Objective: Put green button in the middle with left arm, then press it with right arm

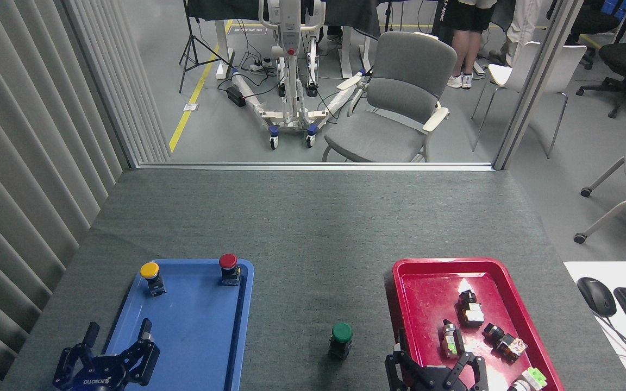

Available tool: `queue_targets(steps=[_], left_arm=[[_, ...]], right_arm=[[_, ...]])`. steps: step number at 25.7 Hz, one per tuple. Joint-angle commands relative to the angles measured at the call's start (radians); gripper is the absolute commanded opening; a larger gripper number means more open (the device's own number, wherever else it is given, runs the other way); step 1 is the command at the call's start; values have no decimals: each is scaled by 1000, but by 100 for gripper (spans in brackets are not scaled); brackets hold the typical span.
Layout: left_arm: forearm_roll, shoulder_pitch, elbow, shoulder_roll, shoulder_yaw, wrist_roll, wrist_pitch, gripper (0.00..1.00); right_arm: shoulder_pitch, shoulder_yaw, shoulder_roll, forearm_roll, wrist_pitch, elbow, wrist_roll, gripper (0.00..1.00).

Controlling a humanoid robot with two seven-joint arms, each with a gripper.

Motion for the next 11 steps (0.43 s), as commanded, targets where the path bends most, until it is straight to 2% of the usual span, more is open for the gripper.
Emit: queue_targets(steps=[1,11], left_arm=[[0,0,1,-2,0,0,-1,100],[-2,-14,-5,4,-1,-60,-64,100]], right_arm=[[11,-15,-1,-1,-16,-11,-1,100],[22,-18,-3,-9,-26,-19,-9,100]])
